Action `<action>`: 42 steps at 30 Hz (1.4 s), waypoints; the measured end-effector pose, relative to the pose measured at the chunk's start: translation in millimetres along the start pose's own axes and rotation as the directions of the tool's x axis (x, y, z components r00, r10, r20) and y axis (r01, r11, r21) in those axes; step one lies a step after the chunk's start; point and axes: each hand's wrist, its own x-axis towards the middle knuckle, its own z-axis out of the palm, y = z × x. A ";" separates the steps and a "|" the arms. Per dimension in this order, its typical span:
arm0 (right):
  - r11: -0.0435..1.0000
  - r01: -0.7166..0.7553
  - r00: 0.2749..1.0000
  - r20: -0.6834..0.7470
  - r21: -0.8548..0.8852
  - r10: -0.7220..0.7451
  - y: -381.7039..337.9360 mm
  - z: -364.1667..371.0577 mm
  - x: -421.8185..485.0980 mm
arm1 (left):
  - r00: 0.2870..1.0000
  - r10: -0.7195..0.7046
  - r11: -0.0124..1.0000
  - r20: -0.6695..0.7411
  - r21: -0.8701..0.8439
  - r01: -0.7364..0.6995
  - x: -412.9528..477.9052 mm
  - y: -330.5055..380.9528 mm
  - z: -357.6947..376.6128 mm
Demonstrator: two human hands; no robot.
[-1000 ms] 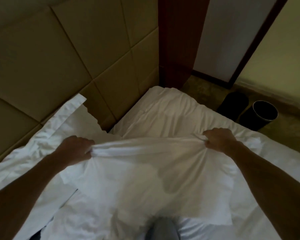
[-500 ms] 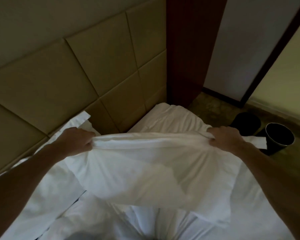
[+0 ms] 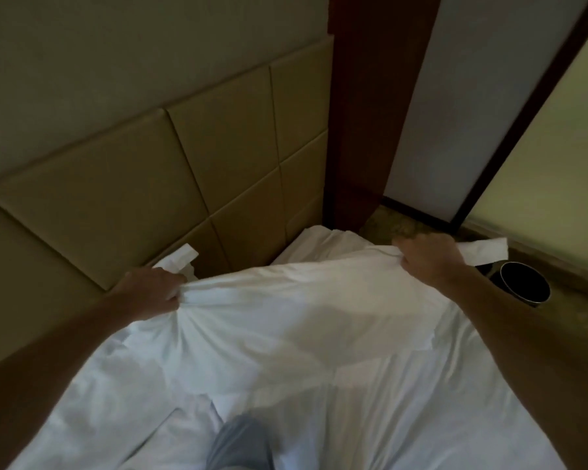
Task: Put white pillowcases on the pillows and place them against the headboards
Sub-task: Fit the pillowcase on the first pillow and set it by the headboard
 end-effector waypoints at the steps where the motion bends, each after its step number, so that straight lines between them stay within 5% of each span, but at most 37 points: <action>1: 1.000 -0.006 1.000 0.008 -0.020 0.006 -1.6 -4.6 2.4 | 0.999 0.032 0.999 0.003 -0.006 -0.032 5.1 2.0 -10.1; 12: 0.968 -0.175 0.972 0.127 -0.181 0.199 1.9 -47.9 37.9 | 0.951 0.309 0.946 0.023 -0.106 -0.305 128.0 -9.0 -32.1; 20: 0.944 -0.235 0.954 0.129 -0.232 0.269 15.8 -69.0 53.2 | 0.953 0.298 0.933 -0.049 -0.196 -0.302 191.3 -18.4 -30.0; 26: 0.965 -0.063 0.988 0.119 -0.255 0.096 26.8 -62.0 117.2 | 0.993 0.119 0.949 0.002 -0.295 -0.113 188.9 -28.7 -11.6; 31: 0.973 0.082 0.994 -0.054 -0.216 -0.096 42.8 -24.1 205.1 | 0.997 -0.053 0.979 0.049 -0.196 0.061 162.9 -25.6 -22.5; 37: 0.923 0.329 0.939 -0.032 -0.199 -0.342 34.3 -27.8 275.5 | 0.944 -0.292 0.944 0.156 -0.113 0.311 138.5 -21.7 -42.0; 42: 0.912 0.363 0.913 -0.119 -0.193 -0.389 30.7 -21.2 327.3 | 0.965 -0.247 0.953 0.087 0.202 0.226 145.7 -34.0 -49.8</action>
